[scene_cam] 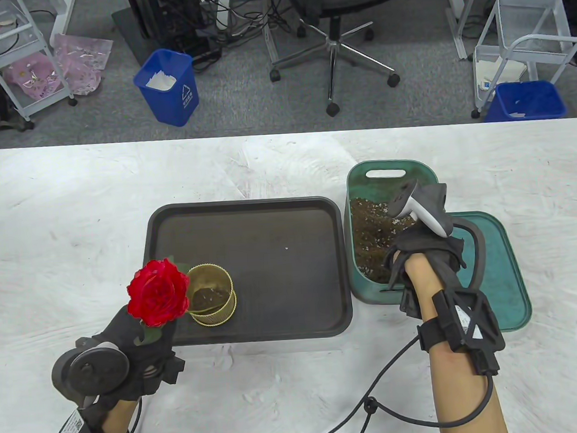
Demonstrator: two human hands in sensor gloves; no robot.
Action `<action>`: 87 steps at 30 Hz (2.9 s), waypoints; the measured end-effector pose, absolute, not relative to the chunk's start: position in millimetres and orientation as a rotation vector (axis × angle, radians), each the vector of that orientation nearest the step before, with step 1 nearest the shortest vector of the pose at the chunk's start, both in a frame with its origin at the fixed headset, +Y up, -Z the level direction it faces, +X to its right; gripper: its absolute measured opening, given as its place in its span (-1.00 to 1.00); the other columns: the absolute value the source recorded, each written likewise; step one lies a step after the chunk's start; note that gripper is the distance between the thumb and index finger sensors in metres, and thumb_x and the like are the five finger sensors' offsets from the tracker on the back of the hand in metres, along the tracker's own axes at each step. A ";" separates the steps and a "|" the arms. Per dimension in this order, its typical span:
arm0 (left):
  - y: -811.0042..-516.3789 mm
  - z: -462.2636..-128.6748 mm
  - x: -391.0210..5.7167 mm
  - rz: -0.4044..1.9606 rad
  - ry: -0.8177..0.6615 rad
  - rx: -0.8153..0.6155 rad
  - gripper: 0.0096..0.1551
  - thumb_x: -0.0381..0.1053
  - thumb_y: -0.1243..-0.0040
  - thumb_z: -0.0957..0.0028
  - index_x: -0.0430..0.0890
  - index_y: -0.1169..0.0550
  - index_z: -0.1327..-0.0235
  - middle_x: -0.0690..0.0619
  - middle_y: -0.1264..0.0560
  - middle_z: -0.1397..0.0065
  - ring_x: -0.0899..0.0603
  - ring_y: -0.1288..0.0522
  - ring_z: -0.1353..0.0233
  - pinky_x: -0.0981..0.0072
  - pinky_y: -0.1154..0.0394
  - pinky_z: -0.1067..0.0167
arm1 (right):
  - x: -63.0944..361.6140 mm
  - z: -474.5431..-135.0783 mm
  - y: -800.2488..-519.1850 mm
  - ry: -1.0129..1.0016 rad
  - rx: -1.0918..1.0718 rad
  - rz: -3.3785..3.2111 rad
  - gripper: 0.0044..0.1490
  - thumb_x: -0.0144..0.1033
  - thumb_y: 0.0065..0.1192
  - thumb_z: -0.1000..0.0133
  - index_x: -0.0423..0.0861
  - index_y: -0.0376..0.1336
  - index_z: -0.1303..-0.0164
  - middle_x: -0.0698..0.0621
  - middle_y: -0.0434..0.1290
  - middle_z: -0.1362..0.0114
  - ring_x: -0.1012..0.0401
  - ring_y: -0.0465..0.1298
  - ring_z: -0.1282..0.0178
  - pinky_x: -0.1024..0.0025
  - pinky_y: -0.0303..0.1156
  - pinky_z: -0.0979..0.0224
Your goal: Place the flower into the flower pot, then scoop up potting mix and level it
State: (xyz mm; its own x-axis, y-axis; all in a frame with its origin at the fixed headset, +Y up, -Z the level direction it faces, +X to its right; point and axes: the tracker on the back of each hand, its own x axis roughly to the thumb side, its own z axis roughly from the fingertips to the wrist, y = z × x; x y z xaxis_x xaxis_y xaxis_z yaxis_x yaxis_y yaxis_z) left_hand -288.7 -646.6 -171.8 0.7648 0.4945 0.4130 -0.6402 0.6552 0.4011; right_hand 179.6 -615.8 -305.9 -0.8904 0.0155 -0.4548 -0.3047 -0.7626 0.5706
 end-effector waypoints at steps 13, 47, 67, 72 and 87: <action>-646.8 -171.1 -287.4 0.651 -0.284 0.559 -0.52 0.19 -0.24 0.11 -0.06 -0.74 0.13 0.04 -0.74 0.28 0.01 -0.70 0.54 0.15 -0.69 0.32 | 181.5 -308.6 -627.5 0.890 -0.616 2.526 -0.38 -0.11 0.23 0.04 -0.25 0.40 -0.08 -0.11 0.66 0.25 0.18 0.65 0.62 0.26 0.63 0.57; -647.8 -171.0 -284.1 0.640 -0.297 0.553 -0.53 0.19 -0.24 0.11 -0.05 -0.74 0.12 0.04 -0.74 0.28 0.01 -0.69 0.54 0.15 -0.69 0.32 | 222.4 -294.6 -636.8 0.466 -0.645 1.993 -0.36 -0.12 0.21 0.02 -0.28 0.37 -0.11 -0.12 0.66 0.20 0.17 0.67 0.58 0.27 0.65 0.57; -649.0 -171.0 -282.7 0.634 -0.300 0.549 -0.53 0.19 -0.24 0.11 -0.05 -0.74 0.12 0.03 -0.74 0.28 0.01 -0.70 0.54 0.15 -0.69 0.32 | 198.3 -286.9 -607.0 0.349 -0.438 1.757 -0.38 -0.13 0.21 0.02 -0.26 0.37 -0.12 -0.12 0.66 0.19 0.15 0.68 0.56 0.24 0.66 0.54; -648.8 -171.1 -283.4 0.639 -0.291 0.549 -0.53 0.19 -0.24 0.11 -0.05 -0.74 0.12 0.03 -0.74 0.27 0.01 -0.70 0.54 0.15 -0.69 0.32 | 159.1 -284.9 -593.0 0.389 -0.305 1.785 -0.38 -0.13 0.21 0.02 -0.26 0.37 -0.12 -0.12 0.66 0.19 0.15 0.68 0.56 0.24 0.66 0.54; -648.1 -171.8 -285.4 0.641 -0.283 0.550 -0.53 0.19 -0.24 0.11 -0.05 -0.74 0.12 0.03 -0.74 0.27 0.01 -0.70 0.54 0.15 -0.69 0.32 | 35.2 -272.3 -603.9 0.609 -0.058 1.991 -0.38 -0.13 0.23 0.02 -0.26 0.37 -0.12 -0.13 0.66 0.18 0.14 0.69 0.55 0.23 0.66 0.54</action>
State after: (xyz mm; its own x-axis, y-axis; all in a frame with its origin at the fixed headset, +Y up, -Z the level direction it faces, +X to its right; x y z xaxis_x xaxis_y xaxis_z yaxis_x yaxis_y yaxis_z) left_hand -285.4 -648.1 -171.8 0.7702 0.4866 0.4123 -0.6324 0.6663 0.3950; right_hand 35.2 -603.9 -272.3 -0.4886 0.8213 -0.2945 -0.8455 -0.3623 0.3924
